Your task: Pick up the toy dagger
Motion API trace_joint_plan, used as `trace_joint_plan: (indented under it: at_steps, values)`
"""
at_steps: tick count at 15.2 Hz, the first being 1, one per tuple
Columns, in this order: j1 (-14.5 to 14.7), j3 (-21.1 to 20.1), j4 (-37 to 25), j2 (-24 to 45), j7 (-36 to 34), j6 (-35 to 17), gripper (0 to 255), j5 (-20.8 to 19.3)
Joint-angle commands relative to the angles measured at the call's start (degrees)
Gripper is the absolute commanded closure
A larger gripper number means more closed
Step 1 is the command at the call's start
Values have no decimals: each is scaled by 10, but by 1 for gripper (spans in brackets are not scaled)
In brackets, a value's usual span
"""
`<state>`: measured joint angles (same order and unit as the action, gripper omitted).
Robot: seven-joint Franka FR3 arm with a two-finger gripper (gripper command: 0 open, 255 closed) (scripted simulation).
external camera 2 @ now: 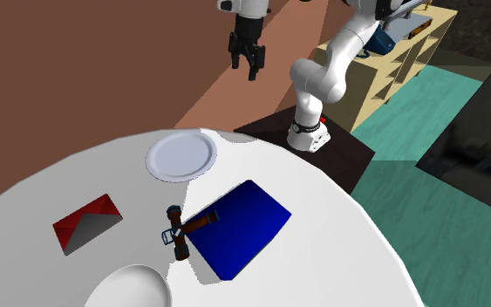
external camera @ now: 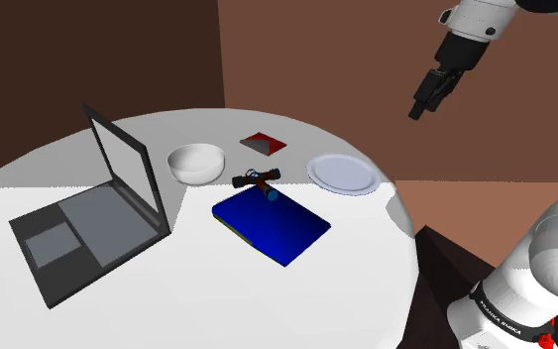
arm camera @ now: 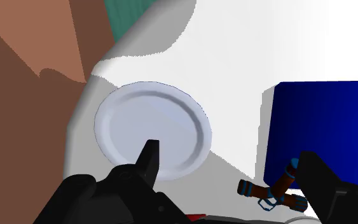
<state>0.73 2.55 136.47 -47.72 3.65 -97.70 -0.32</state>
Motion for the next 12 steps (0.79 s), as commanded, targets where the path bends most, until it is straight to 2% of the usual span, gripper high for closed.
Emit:
trace_joint_plan:
  at_steps: [1,12]
  values:
    - [0,0,0,0,0,0,0,0]
    - [13,-84,-80,233,-109,-96,0,16]
